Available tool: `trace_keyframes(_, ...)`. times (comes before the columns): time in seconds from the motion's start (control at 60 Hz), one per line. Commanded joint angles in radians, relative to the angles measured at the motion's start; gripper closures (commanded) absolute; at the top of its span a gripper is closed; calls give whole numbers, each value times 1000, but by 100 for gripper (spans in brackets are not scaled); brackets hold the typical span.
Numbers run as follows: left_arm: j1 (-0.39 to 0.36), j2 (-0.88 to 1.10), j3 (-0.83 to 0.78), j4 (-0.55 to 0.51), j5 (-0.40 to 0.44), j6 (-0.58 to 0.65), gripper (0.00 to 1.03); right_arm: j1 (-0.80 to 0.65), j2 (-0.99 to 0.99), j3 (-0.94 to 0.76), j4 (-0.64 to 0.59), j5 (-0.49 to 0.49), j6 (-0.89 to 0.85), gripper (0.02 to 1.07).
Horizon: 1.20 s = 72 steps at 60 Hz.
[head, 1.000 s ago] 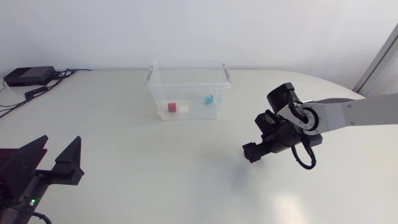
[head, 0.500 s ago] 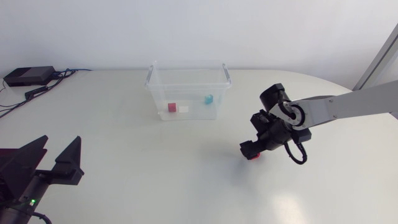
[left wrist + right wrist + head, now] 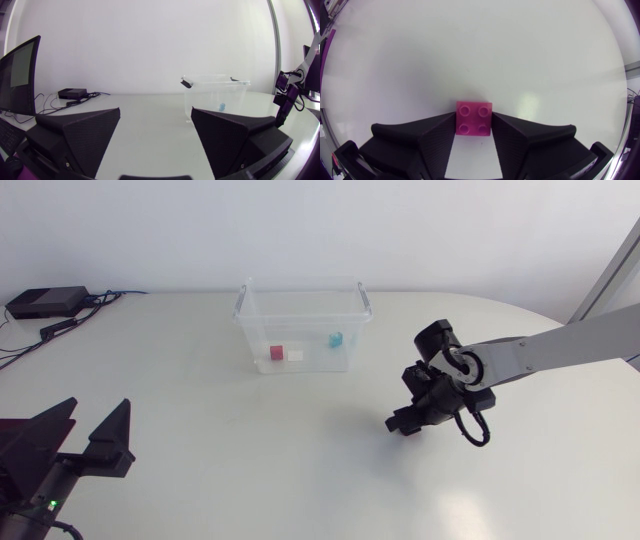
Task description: Place the duplo bricks in the container
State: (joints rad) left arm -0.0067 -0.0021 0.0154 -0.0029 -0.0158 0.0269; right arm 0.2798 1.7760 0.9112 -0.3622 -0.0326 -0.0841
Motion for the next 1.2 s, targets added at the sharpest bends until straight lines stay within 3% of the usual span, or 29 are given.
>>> trace_keyframes(0.0,7,-12,-14,-2,-6,10,4,2,10,18,5,2,26,81)
trace_keyframes(0.083,7,-12,-14,-2,-6,10,4,4,13,14,8,2,32,88)
trace_keyframes(0.467,7,-12,-14,-2,-6,10,4,42,-168,12,11,-16,75,88)
trace_keyframes(0.8,7,-12,-14,-2,-6,10,4,127,-379,32,128,-9,161,88)
trace_keyframes(1.183,7,-12,-14,-2,-6,10,4,168,-320,176,278,-7,156,87)
